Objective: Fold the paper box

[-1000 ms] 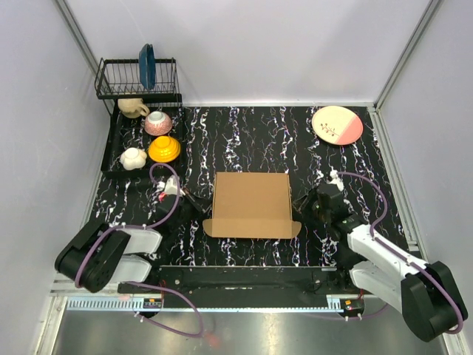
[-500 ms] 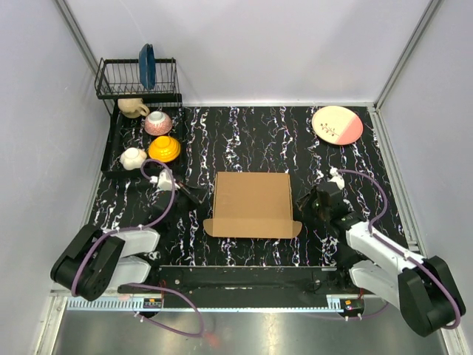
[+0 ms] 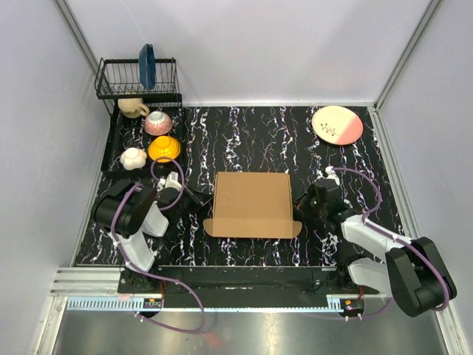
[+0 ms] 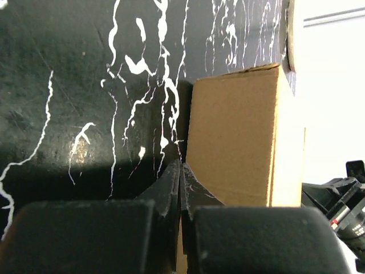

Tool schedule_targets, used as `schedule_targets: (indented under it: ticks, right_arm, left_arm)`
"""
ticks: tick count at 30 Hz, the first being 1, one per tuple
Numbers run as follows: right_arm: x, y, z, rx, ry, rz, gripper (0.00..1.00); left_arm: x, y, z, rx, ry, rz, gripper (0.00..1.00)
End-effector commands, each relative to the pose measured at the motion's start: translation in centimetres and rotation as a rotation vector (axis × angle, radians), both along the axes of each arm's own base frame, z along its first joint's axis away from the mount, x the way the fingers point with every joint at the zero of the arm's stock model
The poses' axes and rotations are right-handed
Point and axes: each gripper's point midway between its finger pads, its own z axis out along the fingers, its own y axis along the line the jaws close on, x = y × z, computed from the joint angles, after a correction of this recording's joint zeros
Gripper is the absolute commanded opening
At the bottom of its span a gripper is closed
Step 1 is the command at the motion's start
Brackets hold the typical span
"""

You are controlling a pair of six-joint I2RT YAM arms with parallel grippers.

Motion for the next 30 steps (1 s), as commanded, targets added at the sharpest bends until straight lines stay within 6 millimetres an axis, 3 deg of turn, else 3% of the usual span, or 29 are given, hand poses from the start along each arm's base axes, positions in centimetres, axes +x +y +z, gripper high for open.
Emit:
schedule_targets:
  ticks: [1,18,20,26,30]
  right_arm:
    - [1.4,0.9,2.5,0.052,-0.102,0.032,0.0]
    - [0.5,1.6,2.0,0.09,-0.067,0.068,0.0]
    - [0.4,0.9,1.9,0.07,-0.06,0.036,0.0]
    - [0.2,-1.8,2.6,-0.002,-0.026,-0.11,0.14]
    - [0.1,-2.6,3.1,-0.02,-0.027,-0.143,0.13]
  left_arm:
    - [1.1,-2.2,5.5,-0.197,-0.197,-0.089,0.0]
    - [-0.7,-3.2,6.9,-0.257,-0.209,-0.148,0.0]
    - [-0.8,-2.6,7.0,-0.248,-0.211,-0.115,0.0]
    - [0.3,-0.6,6.9,-0.141,-0.19,-0.008,0.0]
    - [0.9,0.8,6.3,0.026,-0.161,0.03,0.0]
